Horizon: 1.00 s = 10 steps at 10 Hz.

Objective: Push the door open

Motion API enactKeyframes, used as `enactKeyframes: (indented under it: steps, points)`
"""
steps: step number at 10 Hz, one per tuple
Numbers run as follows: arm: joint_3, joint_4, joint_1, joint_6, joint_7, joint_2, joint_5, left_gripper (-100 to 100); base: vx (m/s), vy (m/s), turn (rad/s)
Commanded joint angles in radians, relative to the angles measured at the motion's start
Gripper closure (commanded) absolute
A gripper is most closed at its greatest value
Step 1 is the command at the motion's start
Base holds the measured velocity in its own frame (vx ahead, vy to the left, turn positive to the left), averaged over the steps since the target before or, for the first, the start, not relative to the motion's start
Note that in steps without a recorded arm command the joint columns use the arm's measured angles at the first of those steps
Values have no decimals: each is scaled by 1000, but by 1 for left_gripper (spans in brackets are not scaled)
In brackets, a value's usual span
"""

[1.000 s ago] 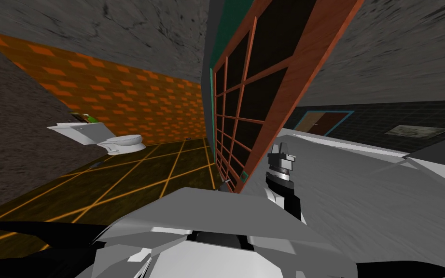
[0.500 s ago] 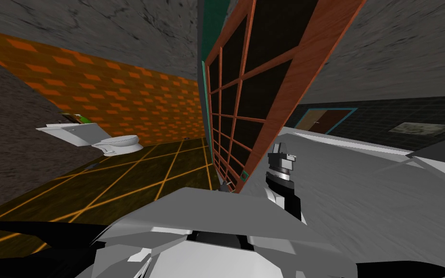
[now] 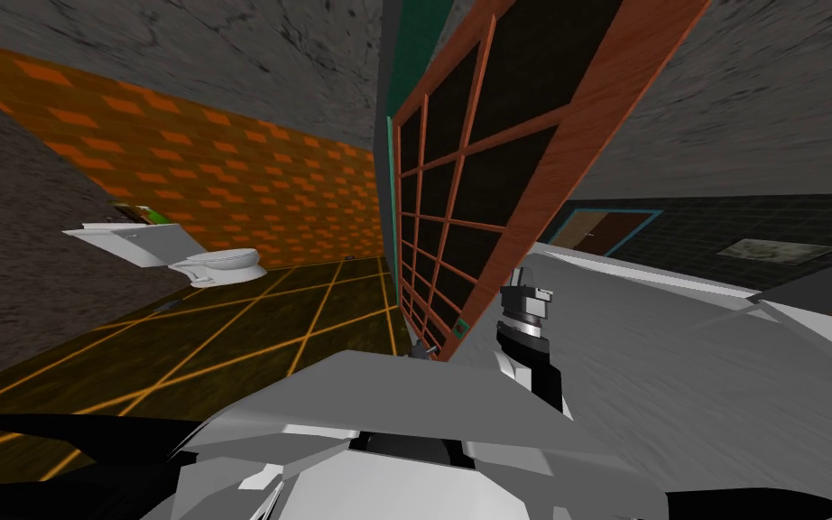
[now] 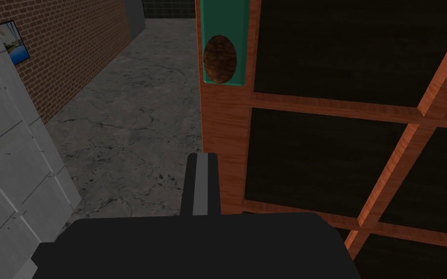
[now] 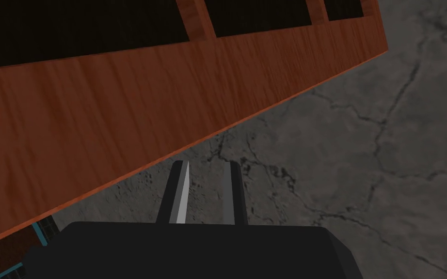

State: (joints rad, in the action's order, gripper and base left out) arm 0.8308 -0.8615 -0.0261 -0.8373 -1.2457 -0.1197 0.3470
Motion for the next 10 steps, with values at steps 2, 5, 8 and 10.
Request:
enactKeyframes:
  steps: [2, 5, 8, 10]
  points:
    - [-47, 5, 7, 6, -14, 8, -19, -100, -63, -127, 187]
    - [-103, 11, 16, 14, -31, 18, -41, -100, -100, -202, 173]
    - [-95, -1, 18, 23, -30, 15, -36, -100, 44, -131, -6]
    - [-98, 4, 17, 24, -34, 20, -36, -100, 110, -160, -16]
